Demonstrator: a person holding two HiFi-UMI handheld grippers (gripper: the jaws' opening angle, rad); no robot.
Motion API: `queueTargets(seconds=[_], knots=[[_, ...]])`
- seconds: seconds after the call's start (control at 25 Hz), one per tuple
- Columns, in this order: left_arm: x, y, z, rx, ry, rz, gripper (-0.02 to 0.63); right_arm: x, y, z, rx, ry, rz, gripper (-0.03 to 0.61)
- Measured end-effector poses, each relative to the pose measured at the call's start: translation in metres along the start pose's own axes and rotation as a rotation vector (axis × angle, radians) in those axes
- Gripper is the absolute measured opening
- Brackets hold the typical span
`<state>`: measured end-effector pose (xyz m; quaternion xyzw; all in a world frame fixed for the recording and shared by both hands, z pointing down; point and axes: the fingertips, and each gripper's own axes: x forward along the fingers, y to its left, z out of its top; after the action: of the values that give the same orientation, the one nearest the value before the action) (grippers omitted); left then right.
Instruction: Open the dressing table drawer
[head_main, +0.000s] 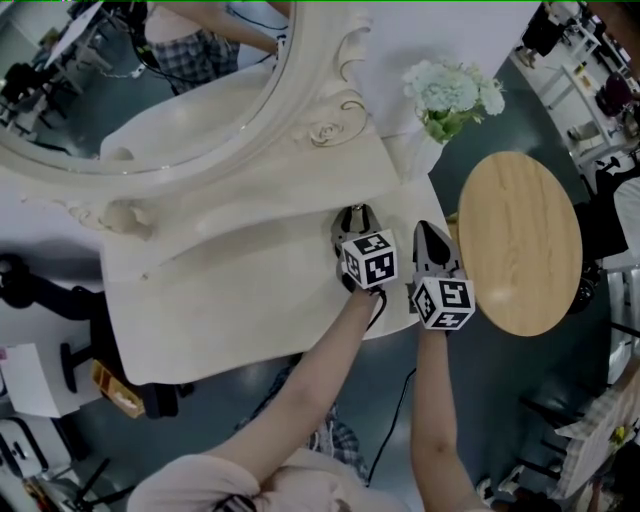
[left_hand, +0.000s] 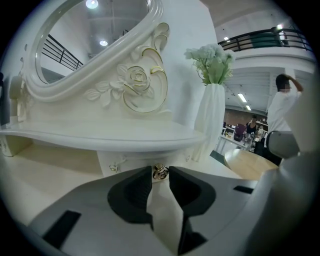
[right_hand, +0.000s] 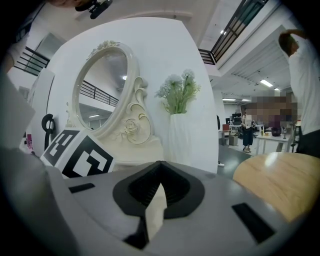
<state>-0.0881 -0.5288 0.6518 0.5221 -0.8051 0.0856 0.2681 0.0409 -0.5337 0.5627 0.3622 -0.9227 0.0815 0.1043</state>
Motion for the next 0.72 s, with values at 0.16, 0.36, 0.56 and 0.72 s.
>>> queueTargets(seconds=[0.16, 0.36, 0.56, 0.72], knots=[[0.001, -0.002, -0.001, -0.017, 0.008, 0.003, 0.110, -0.001, 0.000, -0.002, 0.008, 0.007, -0.002, 0.017], [0.000, -0.001, -0.001, -0.012, 0.002, 0.007, 0.106, -0.004, -0.001, -0.005, 0.016, 0.009, -0.010, 0.015], [-0.002, -0.001, -0.002, 0.005, -0.012, 0.003, 0.104, -0.002, -0.004, -0.014, 0.024, 0.021, -0.007, 0.017], [-0.003, -0.001, -0.002, 0.009, -0.013, -0.004, 0.104, -0.001, -0.007, -0.019, 0.048, 0.030, -0.001, 0.017]])
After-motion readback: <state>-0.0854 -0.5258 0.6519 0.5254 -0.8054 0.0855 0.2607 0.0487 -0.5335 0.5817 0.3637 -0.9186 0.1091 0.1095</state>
